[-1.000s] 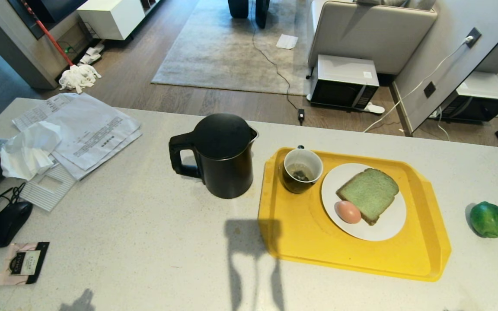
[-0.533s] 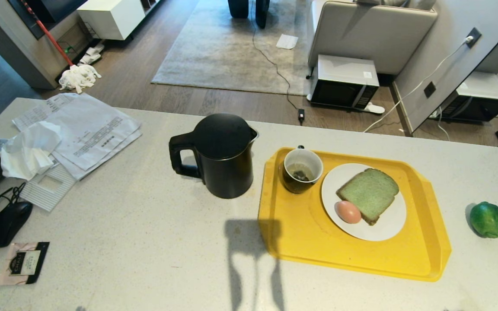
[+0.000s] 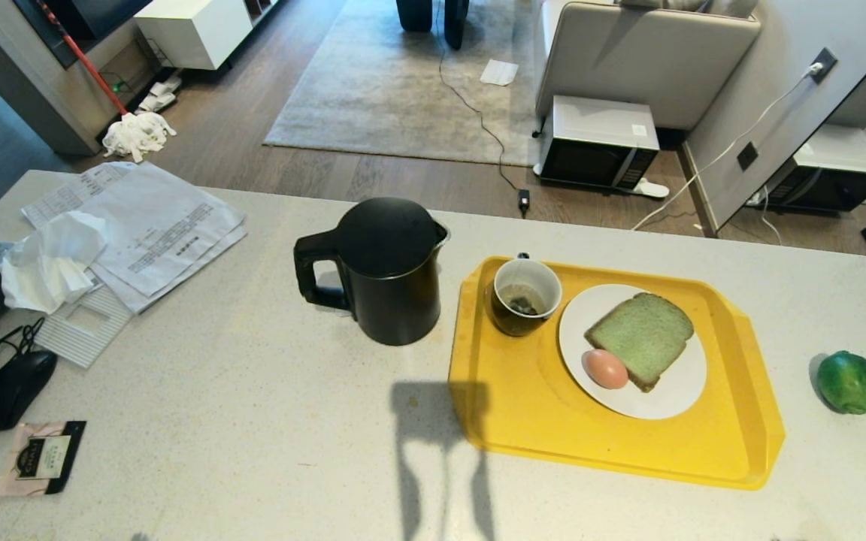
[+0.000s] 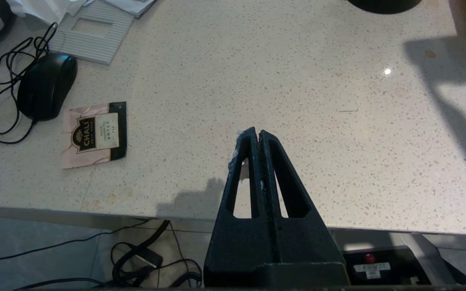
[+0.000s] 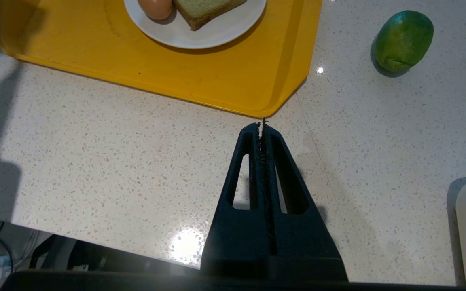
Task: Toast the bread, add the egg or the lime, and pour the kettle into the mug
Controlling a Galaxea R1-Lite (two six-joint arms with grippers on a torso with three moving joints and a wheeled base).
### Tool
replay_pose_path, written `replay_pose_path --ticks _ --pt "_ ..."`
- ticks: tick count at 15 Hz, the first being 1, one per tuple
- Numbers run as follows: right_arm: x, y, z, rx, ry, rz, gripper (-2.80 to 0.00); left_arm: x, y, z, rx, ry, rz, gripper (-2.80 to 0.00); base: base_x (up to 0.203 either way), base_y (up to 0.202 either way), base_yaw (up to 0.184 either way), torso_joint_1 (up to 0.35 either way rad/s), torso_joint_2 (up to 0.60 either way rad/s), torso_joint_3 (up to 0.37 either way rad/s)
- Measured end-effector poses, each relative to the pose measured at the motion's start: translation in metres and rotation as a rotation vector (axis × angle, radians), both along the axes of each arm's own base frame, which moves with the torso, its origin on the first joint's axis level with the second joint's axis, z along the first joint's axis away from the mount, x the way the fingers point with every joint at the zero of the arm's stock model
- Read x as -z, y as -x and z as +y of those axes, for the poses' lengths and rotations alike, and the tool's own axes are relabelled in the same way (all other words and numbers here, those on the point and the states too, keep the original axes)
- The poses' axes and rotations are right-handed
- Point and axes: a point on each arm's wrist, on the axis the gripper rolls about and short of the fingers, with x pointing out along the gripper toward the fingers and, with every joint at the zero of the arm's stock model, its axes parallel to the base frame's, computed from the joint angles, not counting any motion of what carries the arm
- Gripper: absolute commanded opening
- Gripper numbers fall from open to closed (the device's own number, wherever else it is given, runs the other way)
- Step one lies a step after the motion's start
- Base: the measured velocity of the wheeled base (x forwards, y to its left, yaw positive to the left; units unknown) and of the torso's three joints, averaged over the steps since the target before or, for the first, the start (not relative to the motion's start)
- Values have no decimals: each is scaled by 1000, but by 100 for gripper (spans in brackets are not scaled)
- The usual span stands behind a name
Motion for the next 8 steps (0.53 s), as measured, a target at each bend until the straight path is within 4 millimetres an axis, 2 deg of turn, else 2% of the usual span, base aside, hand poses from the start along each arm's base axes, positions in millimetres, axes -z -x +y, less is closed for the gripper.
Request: replay_pose_path --ticks 8 --pt "0 0 0 0 0 0 -280 0 0 0 -1 8 1 -280 0 0 0 0 0 0"
